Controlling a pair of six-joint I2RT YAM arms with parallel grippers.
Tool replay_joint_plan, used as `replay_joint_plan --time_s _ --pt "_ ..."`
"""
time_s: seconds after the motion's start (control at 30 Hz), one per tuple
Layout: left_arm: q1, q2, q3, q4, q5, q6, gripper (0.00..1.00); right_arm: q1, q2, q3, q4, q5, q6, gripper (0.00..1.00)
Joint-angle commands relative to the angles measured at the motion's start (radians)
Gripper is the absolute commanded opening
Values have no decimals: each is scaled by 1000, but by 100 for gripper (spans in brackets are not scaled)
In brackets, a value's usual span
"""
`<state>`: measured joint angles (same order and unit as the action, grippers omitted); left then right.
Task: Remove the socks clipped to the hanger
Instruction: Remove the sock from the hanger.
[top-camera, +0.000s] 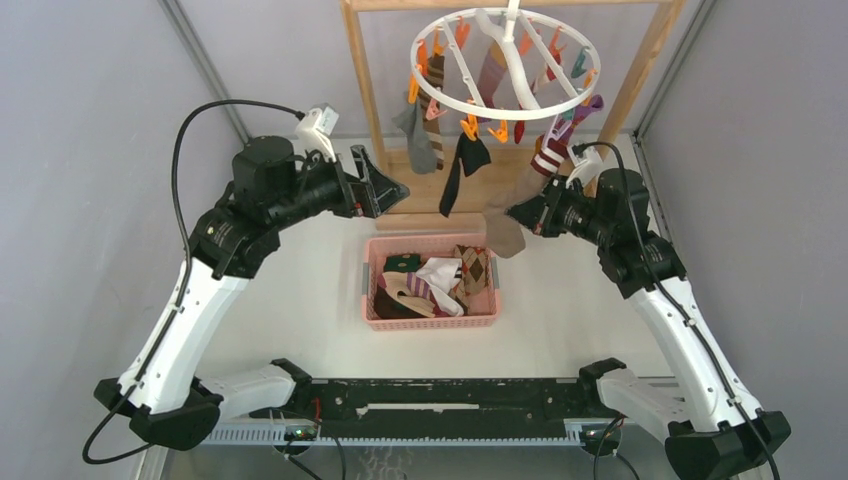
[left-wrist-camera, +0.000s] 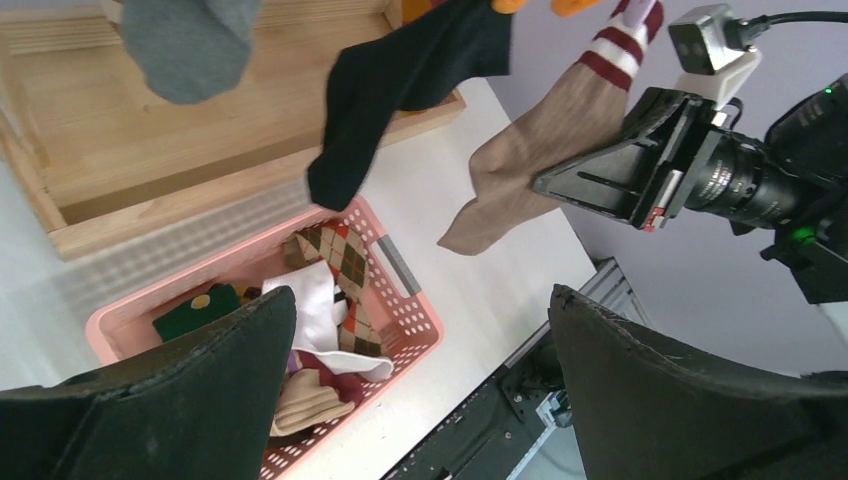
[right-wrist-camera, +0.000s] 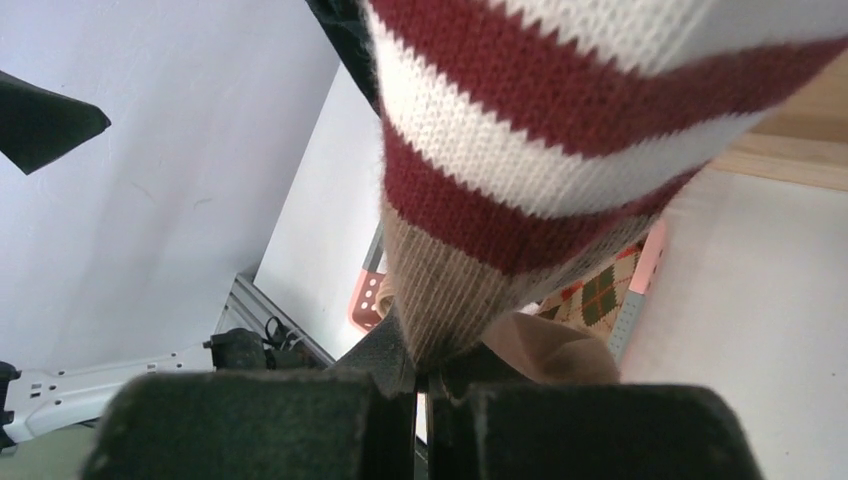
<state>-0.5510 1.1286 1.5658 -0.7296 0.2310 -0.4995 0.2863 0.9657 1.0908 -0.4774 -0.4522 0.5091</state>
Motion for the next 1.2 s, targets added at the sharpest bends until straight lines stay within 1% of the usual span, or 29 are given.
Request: replay_joint_plan --time_s 0.0,0.2,0.4,0.5,0.67,0.8,0.9,1.17 --pt "-12 9 50 50 94 -18 100 38 -13 7 33 17 39 0" --pt "-45 15 3 114 176 -34 100 60 14 7 98 -15 90 0" --pt "-61 25 -78 225 262 -71 100 78 47 7 194 -108 135 0" --pt "-62 32 -120 266 275 -81 100 84 60 9 240 -141 159 0" --pt "-66 69 -61 246 263 -52 100 104 82 41 190 -114 117 0" --pt "-83 131 7 210 260 -31 100 108 91 42 220 -112 136 0" --pt "-104 156 12 214 265 -20 100 107 103 47 243 -122 157 0" --pt "-113 126 -154 352 302 -40 100 105 129 46 364 -218 251 0"
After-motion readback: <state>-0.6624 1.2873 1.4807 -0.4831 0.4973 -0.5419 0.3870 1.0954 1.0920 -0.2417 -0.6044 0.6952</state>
